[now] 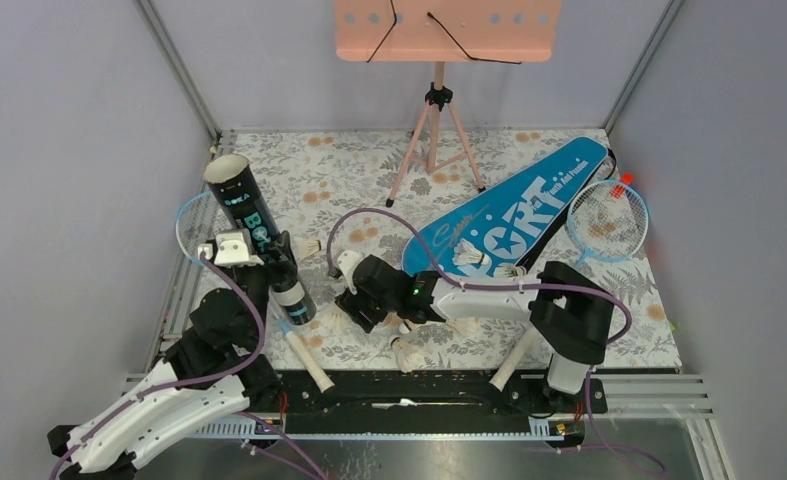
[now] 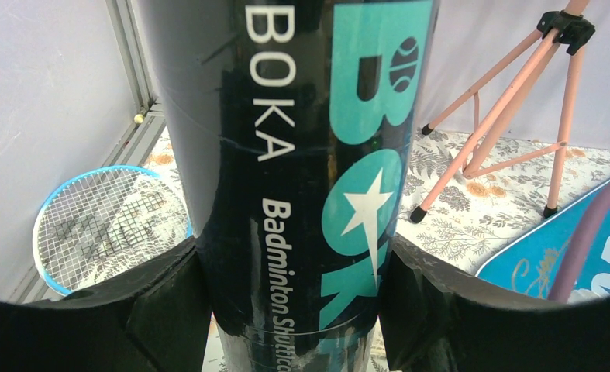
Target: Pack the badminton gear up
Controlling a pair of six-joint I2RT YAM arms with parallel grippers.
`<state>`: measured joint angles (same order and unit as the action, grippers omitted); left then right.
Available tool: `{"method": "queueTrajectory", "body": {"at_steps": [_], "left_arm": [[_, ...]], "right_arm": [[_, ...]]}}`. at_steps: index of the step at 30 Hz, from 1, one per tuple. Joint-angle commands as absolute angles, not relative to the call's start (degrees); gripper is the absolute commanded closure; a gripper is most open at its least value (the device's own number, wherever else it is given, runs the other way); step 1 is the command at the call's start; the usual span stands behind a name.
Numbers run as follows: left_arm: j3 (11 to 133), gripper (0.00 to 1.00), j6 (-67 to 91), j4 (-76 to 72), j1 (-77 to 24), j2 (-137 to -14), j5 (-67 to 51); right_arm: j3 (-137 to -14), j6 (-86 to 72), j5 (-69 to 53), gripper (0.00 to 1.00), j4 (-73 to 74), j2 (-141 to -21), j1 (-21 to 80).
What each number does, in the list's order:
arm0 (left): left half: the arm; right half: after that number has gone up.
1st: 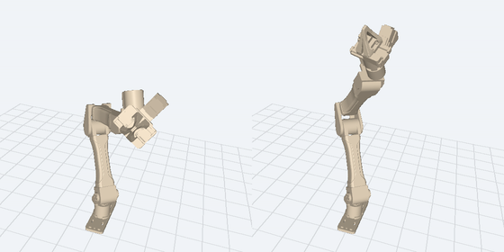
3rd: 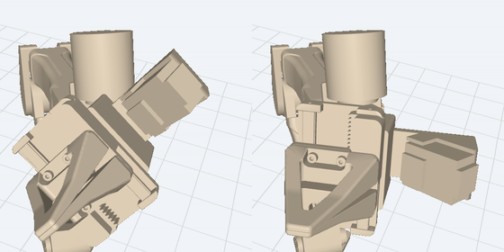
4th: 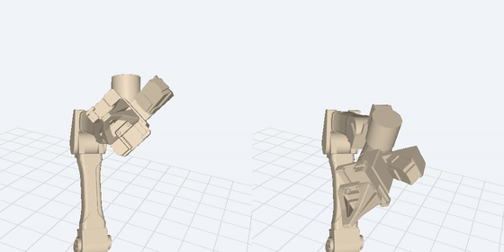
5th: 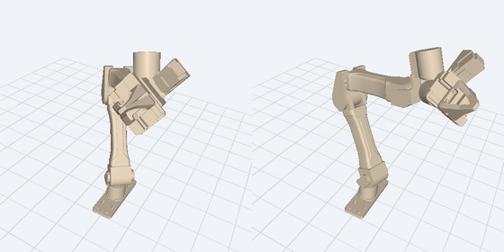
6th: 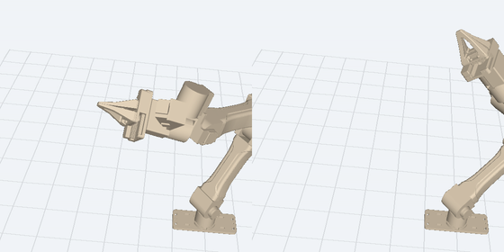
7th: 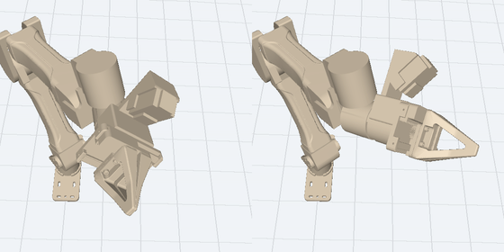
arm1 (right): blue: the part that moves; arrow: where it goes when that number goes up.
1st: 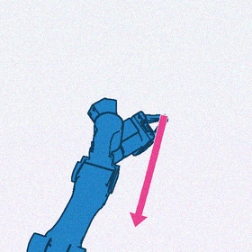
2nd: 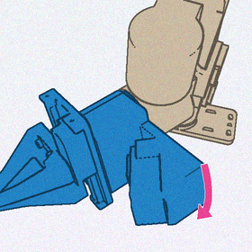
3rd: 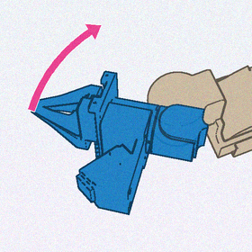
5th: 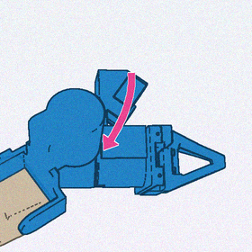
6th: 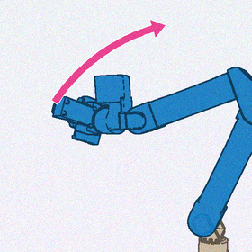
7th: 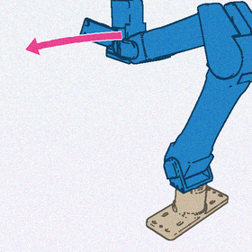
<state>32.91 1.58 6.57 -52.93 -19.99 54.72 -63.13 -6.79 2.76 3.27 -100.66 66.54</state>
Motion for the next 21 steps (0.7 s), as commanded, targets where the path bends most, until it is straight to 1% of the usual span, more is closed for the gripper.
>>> {"method": "queueTrajectory", "body": {"at_steps": [1, 5, 8, 11, 12, 13, 15, 17, 19, 21], "left_arm": [[36.27, 0.78, 2.1, 4.39, -52.86, -18.26, 54.85], [36.07, 0.78, 1.85, 4.3, -52.91, -17.52, 54.58], [35.93, 0.78, 1.44, 4.23, -52.83, -17.22, 53.07], [35.86, 0.78, 0.87, 4.07, -52.9, -17.18, 51.62], [35.86, 0.78, 0.76, 4.09, -52.9, -17.19, 51.37], [35.8, 0.78, 0.6, 4.04, -52.84, -17.25, 51.26], [35.53, 0.78, 0.44, 3.51, -52.91, -17.37, 51.09], [35.15, 0.78, -1.32, 2.59, -52.89, -17.5, 49.76], [34.65, 0.78, -3.12, 1.53, -52.88, -17.41, 46.28], [33.61, 0.78, -5.16, -0.93, -52.84, -17.2, 42.76]], "right_arm": [[-65.32, 1.94, 2.26, 0.32, -4.57, -102.74, 69.46], [-67.23, 6.08, 2.9, 0.33, -10.06, -106.69, 70.69], [-69.49, 7.01, 5.28, 0.36, -11.48, -110.2, 70.66], [-69.92, 6.6, 10.37, 0.42, -14.56, -112.24, 70.72], [-69.2, 6.35, 12.16, 0.46, -15.78, -112.29, 70.67], [-68.28, 6.08, 13.39, 0.52, -17.05, -111.87, 70.66], [-65.19, 5.06, 14.42, 0.7, -20.33, -109.77, 70.71], [-61.61, 3.47, 14.5, 0.84, -23.18, -106.05, 70.77], [-58.58, 1.41, 14.6, 0.95, -24.53, -102.24, 70.67], [-56.38, -1.05, 13.97, 1.0, -23.76, -98.18, 70.68]]}}
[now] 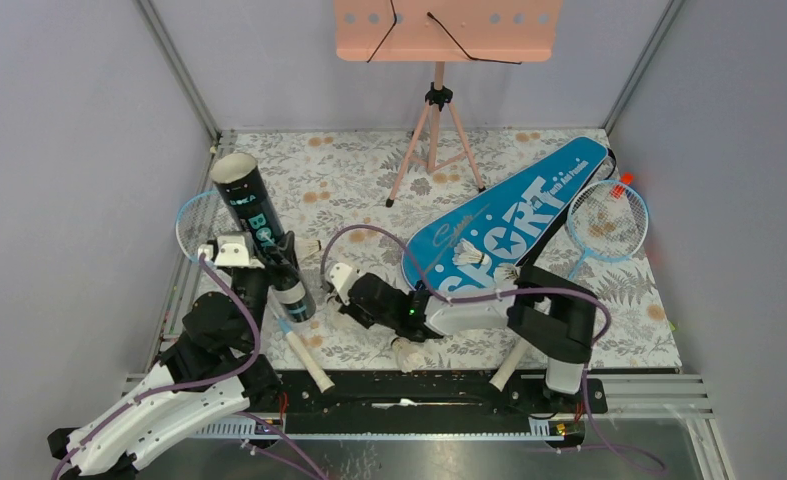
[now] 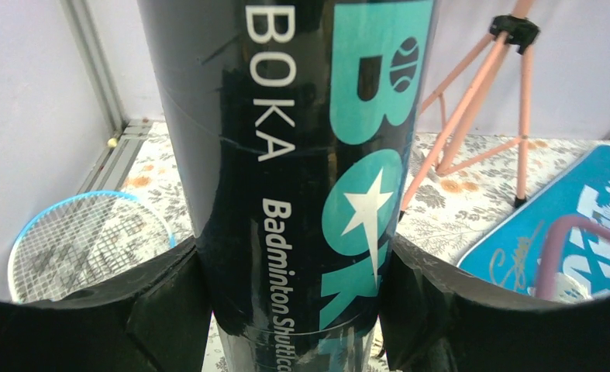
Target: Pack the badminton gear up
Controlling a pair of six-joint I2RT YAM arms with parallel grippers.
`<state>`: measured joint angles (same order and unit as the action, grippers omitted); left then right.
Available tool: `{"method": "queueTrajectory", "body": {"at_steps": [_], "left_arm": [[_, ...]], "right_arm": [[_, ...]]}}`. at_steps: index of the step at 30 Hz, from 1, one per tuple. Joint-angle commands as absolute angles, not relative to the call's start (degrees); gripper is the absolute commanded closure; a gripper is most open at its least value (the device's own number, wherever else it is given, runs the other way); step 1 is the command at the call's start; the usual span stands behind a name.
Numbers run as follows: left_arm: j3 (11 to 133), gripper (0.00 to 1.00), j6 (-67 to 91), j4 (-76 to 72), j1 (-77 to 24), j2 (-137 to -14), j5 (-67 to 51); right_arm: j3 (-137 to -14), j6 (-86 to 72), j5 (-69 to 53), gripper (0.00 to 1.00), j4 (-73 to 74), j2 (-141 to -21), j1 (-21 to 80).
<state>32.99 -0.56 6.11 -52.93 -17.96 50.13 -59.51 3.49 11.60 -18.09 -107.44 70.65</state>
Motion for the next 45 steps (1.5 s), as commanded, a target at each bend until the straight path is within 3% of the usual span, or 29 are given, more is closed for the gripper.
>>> {"method": "queueTrajectory", "body": {"at_steps": [1, 10, 14, 19, 22, 30, 36, 45], "left_arm": [[33.1, 0.78, -6.46, -1.96, -52.85, -17.14, 40.39], [28.89, 0.75, -24.6, -2.83, -52.85, -23.87, 10.29], [29.4, 0.81, -27.76, -1.81, -52.88, -28.14, 7.49], [27.82, 0.82, -32.81, -0.1, -52.85, -28.48, -0.5], [26.46, 0.82, -36.66, 2.67, -52.9, -27.38, -6.23], [26.83, 0.81, -37.2, 3.38, -52.87, -30.12, -8.4], [28.08, 0.81, -36.94, 3.71, -52.89, -33.74, -5.56], [26.36, 0.81, -38.19, 3.16, -52.86, -31.53, -11.33]], "right_arm": [[-55.52, -3.21, 13.9, 1.0, -22.04, -95.79, 70.67], [-51.5, -16.64, 7.53, 1.0, 13.23, -66.32, 67.56], [-52.96, -18.25, 0.24, 1.0, 27.45, -54.09, 60.71], [-60.08, -18.16, 1.91, 1.0, 43.89, -46.23, 54.24], [-66.3, -16.88, 0.4, 1.0, 50.29, -45.1, 53.96], [-79.78, -12.52, -8.21, 1.0, 57.67, -47.58, 53.99], [-83.33, -12.96, -15.48, 1.0, 57.39, -51.29, 53.96], [-82.89, -12.35, -19.74, 1.0, 54.37, -58.95, 53.96]]}}
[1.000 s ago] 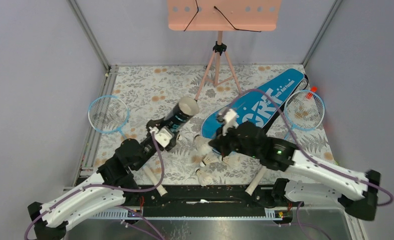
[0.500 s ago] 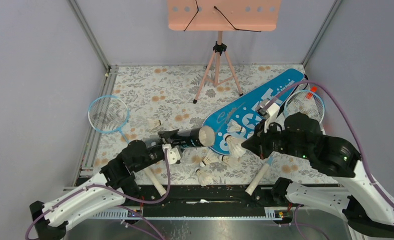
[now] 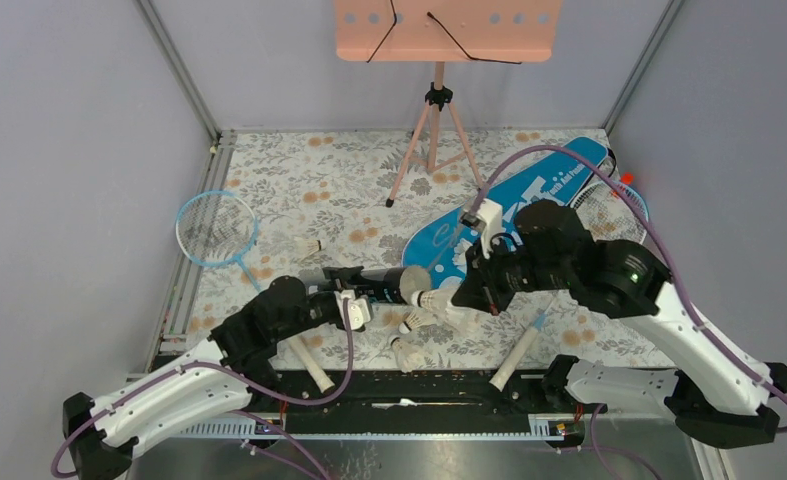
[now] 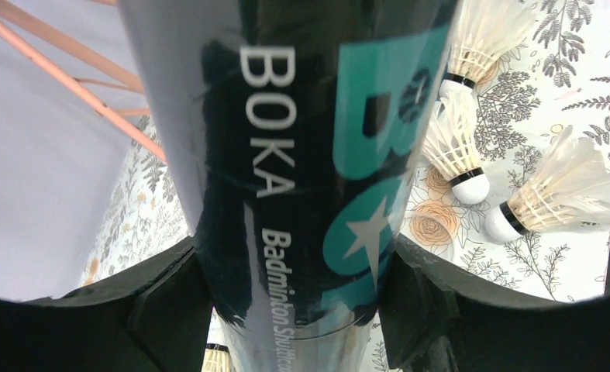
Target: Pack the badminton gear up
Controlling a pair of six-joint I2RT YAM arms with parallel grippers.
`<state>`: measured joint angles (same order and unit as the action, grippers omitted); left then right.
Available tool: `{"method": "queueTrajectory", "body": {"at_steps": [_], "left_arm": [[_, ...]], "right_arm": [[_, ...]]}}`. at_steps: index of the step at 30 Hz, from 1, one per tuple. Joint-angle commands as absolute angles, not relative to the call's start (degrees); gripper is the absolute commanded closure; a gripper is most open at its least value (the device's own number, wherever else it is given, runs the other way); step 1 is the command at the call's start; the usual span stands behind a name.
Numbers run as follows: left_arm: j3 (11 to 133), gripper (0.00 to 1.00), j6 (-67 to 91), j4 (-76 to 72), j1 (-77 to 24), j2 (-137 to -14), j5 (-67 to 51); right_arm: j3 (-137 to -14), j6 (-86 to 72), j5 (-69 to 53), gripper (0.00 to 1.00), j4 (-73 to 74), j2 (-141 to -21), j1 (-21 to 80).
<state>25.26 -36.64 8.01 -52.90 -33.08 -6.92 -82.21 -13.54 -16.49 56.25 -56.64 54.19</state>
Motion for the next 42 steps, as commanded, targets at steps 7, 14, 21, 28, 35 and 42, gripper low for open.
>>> {"method": "queueTrajectory", "body": {"at_steps": [7, 14, 21, 28, 35, 42], "left_arm": [[26.17, 0.81, -38.21, 3.62, -52.84, -31.11, -12.81], [26.27, 0.8, -38.29, 3.5, -52.87, -31.47, -14.2], [27.17, 0.8, -37.73, 3.9, -52.85, -32.67, -14.13], [26.56, 0.8, -37.54, 2.93, -52.89, -31.57, -14.9], [26.15, 0.79, -37.23, 2.83, -52.86, -30.21, -15.04], [25.93, 0.78, -36.42, 2.13, -52.89, -29.11, -15.38]], "right_arm": [[-83.96, -12.56, -18.81, 1.0, 53.36, -61.94, 53.96], [-85.95, -13.59, -15.23, 0.99, 53.69, -64.07, 53.96], [-88.09, -13.93, -16.47, 0.81, 52.75, -65.75, 53.96], [-87.62, -13.47, -15.48, 0.56, 51.65, -66.59, 53.96], [-87.43, -13.68, -11.47, 0.04, 51.5, -64.25, 53.96], [-82.4, -14.37, -9.89, 0.0, 48.85, -62.33, 53.97]]}}
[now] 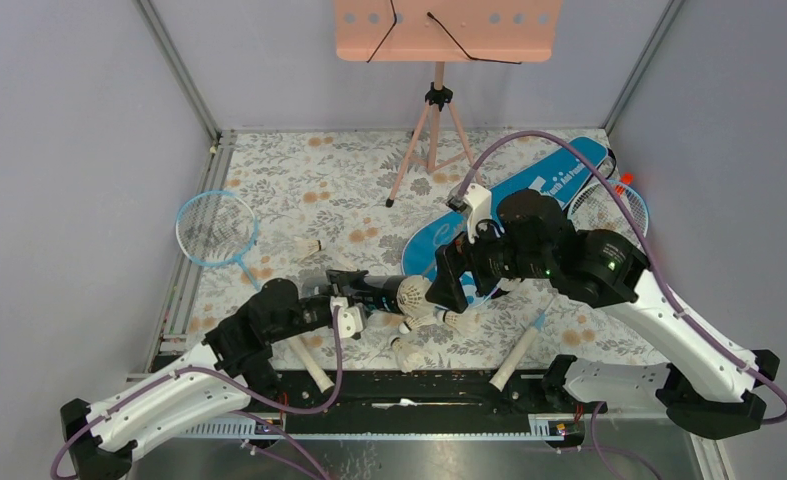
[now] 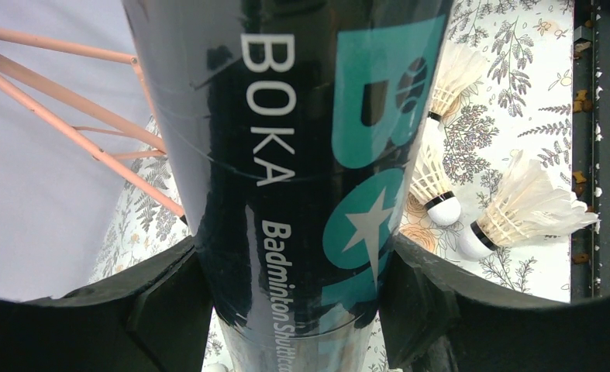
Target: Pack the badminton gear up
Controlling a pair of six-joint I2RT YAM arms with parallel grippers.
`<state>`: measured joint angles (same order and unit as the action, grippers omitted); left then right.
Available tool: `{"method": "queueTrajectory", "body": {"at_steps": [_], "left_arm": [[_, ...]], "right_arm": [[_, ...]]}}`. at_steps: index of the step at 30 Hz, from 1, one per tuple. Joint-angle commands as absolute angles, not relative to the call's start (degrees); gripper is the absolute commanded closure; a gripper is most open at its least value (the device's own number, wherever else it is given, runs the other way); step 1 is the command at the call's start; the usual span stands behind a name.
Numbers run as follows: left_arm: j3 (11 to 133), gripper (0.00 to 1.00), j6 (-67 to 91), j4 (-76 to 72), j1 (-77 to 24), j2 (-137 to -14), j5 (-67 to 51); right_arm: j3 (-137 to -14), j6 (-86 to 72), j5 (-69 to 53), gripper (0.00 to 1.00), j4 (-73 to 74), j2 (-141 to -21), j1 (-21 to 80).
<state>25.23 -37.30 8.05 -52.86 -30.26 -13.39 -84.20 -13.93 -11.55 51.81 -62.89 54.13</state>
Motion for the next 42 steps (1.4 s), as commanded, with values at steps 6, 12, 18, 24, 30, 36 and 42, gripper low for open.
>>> {"method": "queueTrajectory", "body": {"at_steps": [6, 12, 18, 24, 30, 36, 42], "left_arm": [[25.94, 0.78, -35.17, 0.68, -52.84, -28.75, -15.15], [26.1, 0.78, -34.48, 0.23, -52.9, -28.65, -14.96], [26.02, 0.78, -33.69, -0.42, -52.87, -28.51, -14.81], [25.18, 0.78, -30.5, -4.3, -52.85, -27.61, -9.31], [22.77, 0.78, -27.19, -6.89, -52.88, -27.29, -0.65], [22.45, 0.78, -23.62, -6.21, -52.83, -25.44, 1.79], [21.12, 0.78, -15.17, -10.98, -52.87, -21.87, 10.31]], "right_arm": [[-78.14, -15.87, -9.55, 0.0, 41.24, -65.62, 54.05], [-77.54, -17.63, -5.83, 0.0, 35.08, -70.18, 55.44], [-75.14, -17.86, -0.28, 0.0, 28.85, -71.61, 58.35], [-77.14, -16.76, -0.31, 0.0, 28.09, -68.62, 58.45], [-77.6, -17.16, 2.62, 0.0, 28.38, -57.34, 58.44], [-66.7, -21.77, 7.14, 0.0, 25.63, -44.29, 58.36], [-51.89, -28.8, 12.88, 0.0, 25.18, -40.44, 57.84]]}}
